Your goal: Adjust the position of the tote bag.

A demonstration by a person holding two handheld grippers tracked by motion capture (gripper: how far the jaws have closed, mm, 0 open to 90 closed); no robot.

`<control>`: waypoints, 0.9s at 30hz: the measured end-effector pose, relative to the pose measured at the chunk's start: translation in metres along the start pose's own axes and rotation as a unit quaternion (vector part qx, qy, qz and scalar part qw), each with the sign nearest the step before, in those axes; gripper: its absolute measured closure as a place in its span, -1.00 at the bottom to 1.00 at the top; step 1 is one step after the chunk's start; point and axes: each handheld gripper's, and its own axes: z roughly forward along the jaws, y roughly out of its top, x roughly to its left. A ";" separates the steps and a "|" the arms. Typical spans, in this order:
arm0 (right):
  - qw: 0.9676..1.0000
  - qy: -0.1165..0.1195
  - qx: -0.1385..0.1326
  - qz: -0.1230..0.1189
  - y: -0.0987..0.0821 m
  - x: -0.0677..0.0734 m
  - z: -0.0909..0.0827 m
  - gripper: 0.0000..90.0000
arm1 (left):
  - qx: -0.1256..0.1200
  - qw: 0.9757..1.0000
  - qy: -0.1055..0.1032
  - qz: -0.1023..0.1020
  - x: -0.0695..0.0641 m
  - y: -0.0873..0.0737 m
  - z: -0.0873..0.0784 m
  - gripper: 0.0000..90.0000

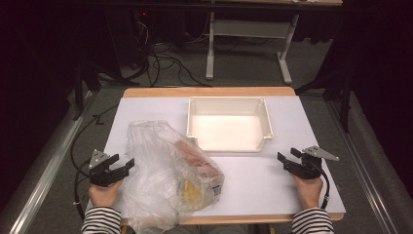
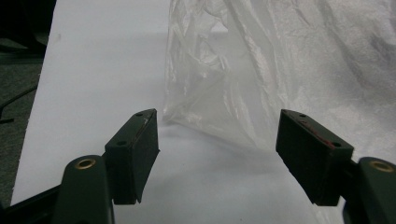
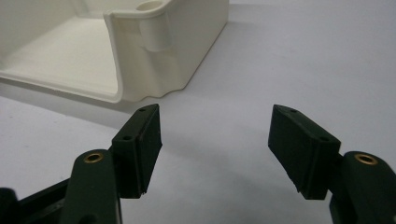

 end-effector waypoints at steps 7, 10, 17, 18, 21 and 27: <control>1.000 0.001 -0.003 0.005 0.000 -0.001 0.000 -0.23 | 0.003 1.000 0.000 -0.006 0.001 0.000 0.001 -0.33; 1.000 0.001 -0.001 0.005 0.000 -0.002 0.000 -0.23 | 0.003 1.000 -0.001 -0.011 0.002 0.000 0.000 -0.34; 1.000 0.000 0.000 0.009 0.000 -0.002 0.000 -0.24 | 0.004 1.000 -0.002 -0.010 0.002 0.001 0.001 -0.33; 1.000 -0.001 0.000 0.009 0.000 -0.002 0.000 -0.24 | 0.004 1.000 -0.003 -0.010 0.002 0.001 0.001 -0.33; 1.000 -0.003 -0.002 0.005 0.000 -0.001 0.000 -0.24 | 0.002 1.000 -0.003 -0.005 0.001 0.000 0.000 -0.33; 1.000 -0.002 0.001 0.007 0.000 -0.001 0.000 -0.24 | 0.003 1.000 -0.005 -0.010 0.003 0.001 0.000 -0.33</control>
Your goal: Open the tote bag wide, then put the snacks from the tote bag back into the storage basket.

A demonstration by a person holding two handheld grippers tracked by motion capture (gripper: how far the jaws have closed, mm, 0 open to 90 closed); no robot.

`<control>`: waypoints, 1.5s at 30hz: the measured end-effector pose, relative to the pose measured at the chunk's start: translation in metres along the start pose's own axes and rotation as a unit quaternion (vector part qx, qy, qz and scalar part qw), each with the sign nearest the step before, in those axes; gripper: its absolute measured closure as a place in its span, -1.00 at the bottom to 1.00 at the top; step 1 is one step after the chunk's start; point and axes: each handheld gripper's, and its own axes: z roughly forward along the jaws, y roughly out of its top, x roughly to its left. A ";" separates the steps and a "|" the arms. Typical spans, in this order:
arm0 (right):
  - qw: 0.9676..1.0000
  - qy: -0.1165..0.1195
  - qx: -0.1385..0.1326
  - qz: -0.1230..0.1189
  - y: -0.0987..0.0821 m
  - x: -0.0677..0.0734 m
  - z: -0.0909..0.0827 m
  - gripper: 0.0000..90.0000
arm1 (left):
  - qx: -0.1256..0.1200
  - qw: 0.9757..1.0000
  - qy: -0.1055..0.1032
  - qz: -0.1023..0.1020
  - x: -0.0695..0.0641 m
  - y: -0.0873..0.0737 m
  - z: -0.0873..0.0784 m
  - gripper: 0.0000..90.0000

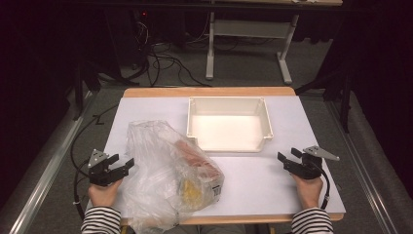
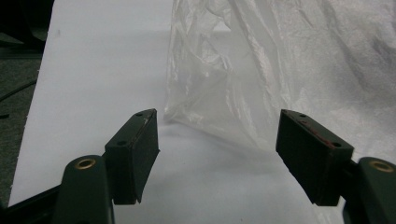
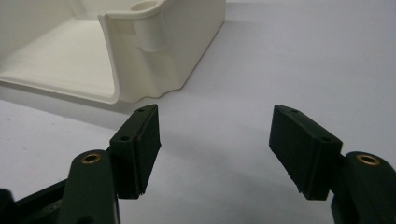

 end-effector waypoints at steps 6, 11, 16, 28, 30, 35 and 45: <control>1.000 0.002 0.000 -0.002 0.000 0.000 0.000 -0.24 | -0.004 1.000 -0.001 -0.003 0.001 0.000 -0.001 -0.33; 1.000 0.002 0.003 0.000 0.000 0.000 0.001 -0.24 | -0.004 1.000 0.001 -0.007 0.001 0.001 -0.001 -0.32; 1.000 0.003 0.004 -0.002 0.000 -0.001 0.001 -0.24 | 0.003 1.000 0.003 -0.001 0.001 0.003 -0.005 -0.32; 1.000 0.002 0.012 -0.001 0.001 0.000 0.002 -0.24 | -0.013 0.999 -0.030 0.025 -0.018 0.031 -0.022 -0.47; 1.000 0.003 0.011 -0.003 0.001 0.001 0.002 -0.24 | -0.006 0.999 -0.034 0.036 -0.023 0.032 -0.021 -0.51; 1.000 0.002 0.002 -0.003 0.000 0.001 0.000 -0.24 | 0.015 0.998 -0.041 0.048 -0.033 0.034 -0.012 -0.55; 1.000 0.001 0.000 -0.010 0.000 0.001 0.000 -0.24 | 0.063 0.995 -0.036 0.066 -0.046 0.036 0.012 -0.64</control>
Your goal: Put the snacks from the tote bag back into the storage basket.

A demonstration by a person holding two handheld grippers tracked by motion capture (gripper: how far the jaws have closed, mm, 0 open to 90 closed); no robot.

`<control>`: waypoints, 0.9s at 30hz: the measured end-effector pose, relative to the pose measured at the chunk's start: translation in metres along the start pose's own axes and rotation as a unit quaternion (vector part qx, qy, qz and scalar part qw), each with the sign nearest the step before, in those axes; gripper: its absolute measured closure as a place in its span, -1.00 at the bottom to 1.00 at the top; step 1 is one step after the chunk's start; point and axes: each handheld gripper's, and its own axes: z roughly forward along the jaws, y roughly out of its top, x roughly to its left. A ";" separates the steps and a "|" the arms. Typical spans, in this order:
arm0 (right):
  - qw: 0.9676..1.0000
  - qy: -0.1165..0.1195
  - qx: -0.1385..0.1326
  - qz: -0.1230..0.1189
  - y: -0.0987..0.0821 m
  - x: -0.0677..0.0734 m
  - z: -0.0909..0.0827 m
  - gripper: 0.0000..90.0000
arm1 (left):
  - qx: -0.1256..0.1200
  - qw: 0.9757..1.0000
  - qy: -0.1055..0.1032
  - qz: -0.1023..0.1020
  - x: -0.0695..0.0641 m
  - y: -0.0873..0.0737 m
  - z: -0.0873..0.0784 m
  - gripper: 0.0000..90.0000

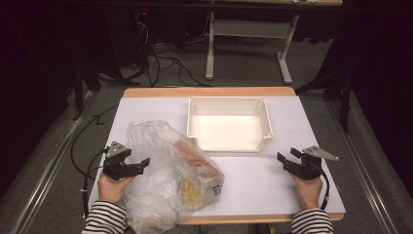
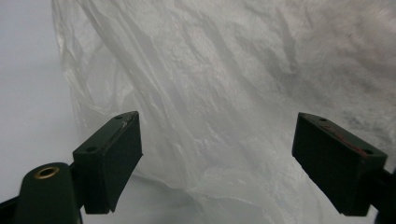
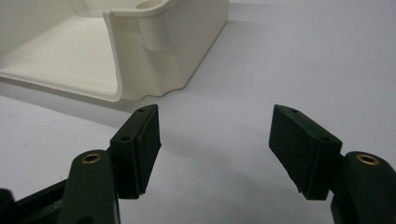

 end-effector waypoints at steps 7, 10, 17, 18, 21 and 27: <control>1.000 0.001 0.004 0.003 0.000 0.000 0.000 -0.23 | 0.038 0.999 0.009 0.010 -0.003 -0.002 0.017 -0.61; 1.000 0.001 0.002 0.002 0.000 -0.001 0.000 -0.23 | 0.048 0.999 0.018 0.017 -0.003 -0.004 0.022 -0.61; 1.000 0.002 0.001 0.002 0.000 -0.001 0.000 -0.23 | 0.067 0.997 0.030 0.031 -0.005 -0.009 0.028 -0.49; 1.000 0.001 0.001 0.004 0.000 0.000 0.000 -0.23 | 0.070 0.996 0.032 0.035 -0.005 -0.010 0.029 -0.43; 1.000 0.001 0.002 0.002 0.000 0.000 0.000 -0.23 | 0.069 0.996 0.032 0.048 -0.008 -0.013 0.030 -0.27; 1.000 0.001 0.002 0.000 0.000 0.000 0.000 -0.23 | 0.068 0.996 0.009 0.062 -0.012 -0.012 0.029 0.16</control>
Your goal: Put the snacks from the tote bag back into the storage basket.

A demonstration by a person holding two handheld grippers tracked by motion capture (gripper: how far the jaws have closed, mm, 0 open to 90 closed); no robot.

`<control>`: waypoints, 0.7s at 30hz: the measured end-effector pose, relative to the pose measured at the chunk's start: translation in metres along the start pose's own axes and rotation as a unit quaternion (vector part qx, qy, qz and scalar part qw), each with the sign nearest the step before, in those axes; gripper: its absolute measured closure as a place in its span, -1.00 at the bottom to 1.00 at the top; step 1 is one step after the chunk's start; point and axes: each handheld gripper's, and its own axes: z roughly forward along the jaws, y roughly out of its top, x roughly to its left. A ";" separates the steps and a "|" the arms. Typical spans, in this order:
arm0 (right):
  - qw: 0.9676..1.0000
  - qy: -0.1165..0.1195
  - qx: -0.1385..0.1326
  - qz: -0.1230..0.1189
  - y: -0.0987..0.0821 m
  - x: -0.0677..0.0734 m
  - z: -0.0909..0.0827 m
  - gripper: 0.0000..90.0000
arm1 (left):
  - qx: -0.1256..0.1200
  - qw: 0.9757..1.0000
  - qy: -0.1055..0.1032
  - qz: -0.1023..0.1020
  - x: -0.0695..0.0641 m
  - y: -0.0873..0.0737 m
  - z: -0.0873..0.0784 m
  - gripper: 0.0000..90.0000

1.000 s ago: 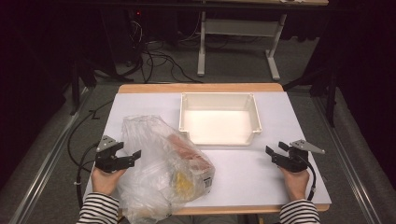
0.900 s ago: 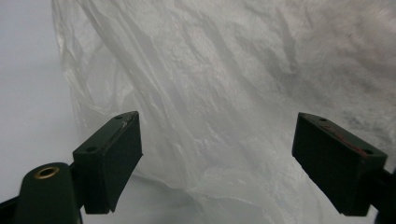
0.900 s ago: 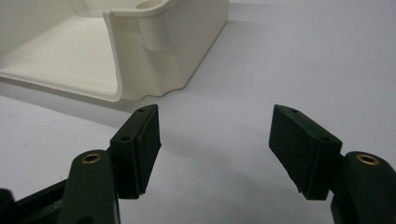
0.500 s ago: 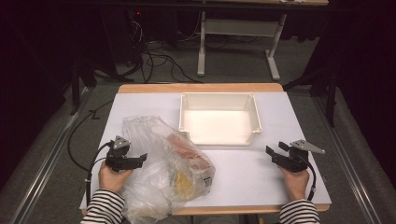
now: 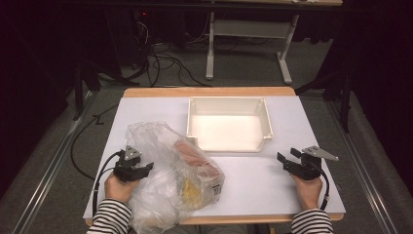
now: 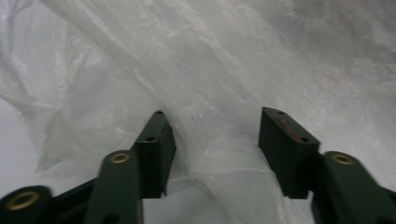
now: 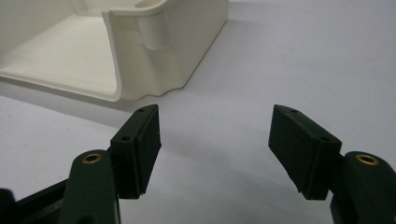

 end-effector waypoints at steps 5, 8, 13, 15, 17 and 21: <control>1.000 -0.001 -0.003 -0.003 0.000 0.000 -0.001 -0.23 | 0.003 1.000 -0.015 0.005 -0.002 0.001 0.000 0.50; 1.000 0.000 0.000 -0.001 0.000 0.000 0.000 -0.23 | 0.009 1.000 -0.018 0.010 -0.003 0.003 -0.001 0.84; 1.000 -0.002 0.001 -0.001 0.000 0.000 0.000 -0.23 | 0.020 0.999 -0.019 0.026 -0.015 0.007 0.000 1.00; 1.000 -0.003 0.002 -0.003 0.000 0.001 0.000 -0.22 | 0.026 0.999 -0.026 0.035 -0.022 0.009 0.000 1.00; 1.000 -0.003 0.003 -0.006 0.000 0.001 0.001 -0.22 | 0.030 0.998 -0.031 0.050 -0.030 0.010 -0.001 1.00; 1.000 -0.002 0.005 -0.005 0.000 0.001 0.001 -0.22 | 0.031 0.997 -0.041 0.065 -0.041 0.012 0.001 1.00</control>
